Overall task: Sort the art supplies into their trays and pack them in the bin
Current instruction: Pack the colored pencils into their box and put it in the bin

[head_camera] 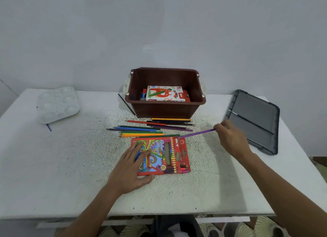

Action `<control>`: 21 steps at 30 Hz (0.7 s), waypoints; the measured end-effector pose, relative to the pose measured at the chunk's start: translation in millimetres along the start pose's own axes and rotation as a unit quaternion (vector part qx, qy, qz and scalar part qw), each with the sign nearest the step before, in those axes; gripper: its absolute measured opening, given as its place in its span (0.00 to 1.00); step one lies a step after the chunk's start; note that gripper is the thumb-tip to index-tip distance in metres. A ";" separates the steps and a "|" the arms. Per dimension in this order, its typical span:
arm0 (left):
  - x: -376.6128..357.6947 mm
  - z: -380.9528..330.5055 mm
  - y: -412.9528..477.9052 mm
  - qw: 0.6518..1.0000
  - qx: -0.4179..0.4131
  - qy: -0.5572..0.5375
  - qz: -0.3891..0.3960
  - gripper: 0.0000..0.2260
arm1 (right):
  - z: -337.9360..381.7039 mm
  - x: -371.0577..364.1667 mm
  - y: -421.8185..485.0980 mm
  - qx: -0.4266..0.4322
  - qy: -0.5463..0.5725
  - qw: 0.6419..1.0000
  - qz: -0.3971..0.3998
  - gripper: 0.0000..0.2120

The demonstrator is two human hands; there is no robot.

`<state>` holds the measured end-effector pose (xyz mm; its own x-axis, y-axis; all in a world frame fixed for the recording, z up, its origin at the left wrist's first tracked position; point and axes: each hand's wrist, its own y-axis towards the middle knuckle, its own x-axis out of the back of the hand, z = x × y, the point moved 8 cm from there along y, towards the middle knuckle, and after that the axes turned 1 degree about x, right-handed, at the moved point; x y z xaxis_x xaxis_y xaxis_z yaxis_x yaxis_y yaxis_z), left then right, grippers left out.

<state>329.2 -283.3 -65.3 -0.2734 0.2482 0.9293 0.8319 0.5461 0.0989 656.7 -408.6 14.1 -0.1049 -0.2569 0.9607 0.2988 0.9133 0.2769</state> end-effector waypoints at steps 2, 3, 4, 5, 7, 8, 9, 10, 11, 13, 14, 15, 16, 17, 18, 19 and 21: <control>-0.1 -0.6 0.5 1.000 0.005 0.003 0.004 0.39 | -3.4 -5.2 -10.3 0.026 -0.002 0.999 0.023 0.09; 0.1 -0.6 0.4 1.000 0.006 0.002 0.005 0.39 | -4.5 -8.3 -16.1 0.037 -0.002 0.999 0.034 0.09; 0.6 -0.6 0.3 1.000 0.006 0.000 0.004 0.39 | -5.0 -10.3 -22.1 0.046 0.002 0.998 0.041 0.10; 0.8 -0.5 0.3 1.000 0.006 -0.003 0.003 0.39 | -5.5 -11.3 -27.7 0.052 0.006 0.998 0.046 0.10; 0.1 0.1 0.0 1.000 0.009 -0.007 0.002 0.39 | -5.6 -11.7 -37.6 0.057 0.007 0.997 0.055 0.11; -0.3 0.5 0.1 1.000 0.010 -0.008 0.003 0.39 | -5.0 -11.9 -41.5 0.061 0.007 0.996 0.060 0.11; -1.1 0.8 -0.3 1.000 0.011 -0.007 0.006 0.39 | -3.5 -11.8 -45.4 0.064 0.007 0.996 0.063 0.12; -1.6 1.1 -0.4 1.000 0.011 -0.006 0.007 0.39 | -1.7 -11.6 -48.1 0.065 0.008 0.996 0.064 0.12; -1.9 1.5 -0.6 1.000 0.010 -0.006 0.007 0.39 | 1.8 -11.1 -50.4 0.067 0.011 0.996 0.065 0.13; -2.0 2.0 -0.7 1.000 0.008 -0.006 0.003 0.39 | 12.7 -9.8 -54.1 0.074 0.020 0.995 0.067 0.14; -2.2 2.0 -0.6 1.000 0.008 -0.007 0.003 0.38 | 20.1 -8.9 -56.0 0.082 0.024 0.994 0.065 0.13; -2.5 2.1 -0.5 1.000 0.008 -0.007 0.003 0.38 | 28.6 -8.0 -58.0 0.092 0.027 0.994 0.060 0.12; -2.8 2.2 -0.2 1.000 0.007 -0.007 0.003 0.38 | 37.9 -7.7 -59.8 0.102 0.030 0.993 0.056 0.12; -3.0 2.1 -0.1 1.000 0.006 -0.007 0.004 0.38 | 48.2 -6.9 -61.2 0.111 0.036 0.992 0.051 0.11; -2.9 1.8 -0.1 1.000 0.005 -0.006 0.004 0.38 | 58.7 -5.8 -62.6 0.117 0.046 0.991 0.045 0.10; -2.4 1.9 -0.3 1.000 0.005 -0.007 0.003 0.38 | 69.8 -4.9 -64.0 0.124 0.057 0.990 0.037 0.08; -1.5 1.9 -0.2 1.000 0.004 -0.008 0.000 0.38 | 91.1 -4.2 -67.6 0.143 0.078 0.987 0.014 0.07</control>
<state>328.5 -282.3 -67.4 -0.2812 0.2611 0.9235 0.8277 0.5529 0.0957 550.6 -440.4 -10.4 0.0526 -0.2559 0.9653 0.0178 0.9667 0.2553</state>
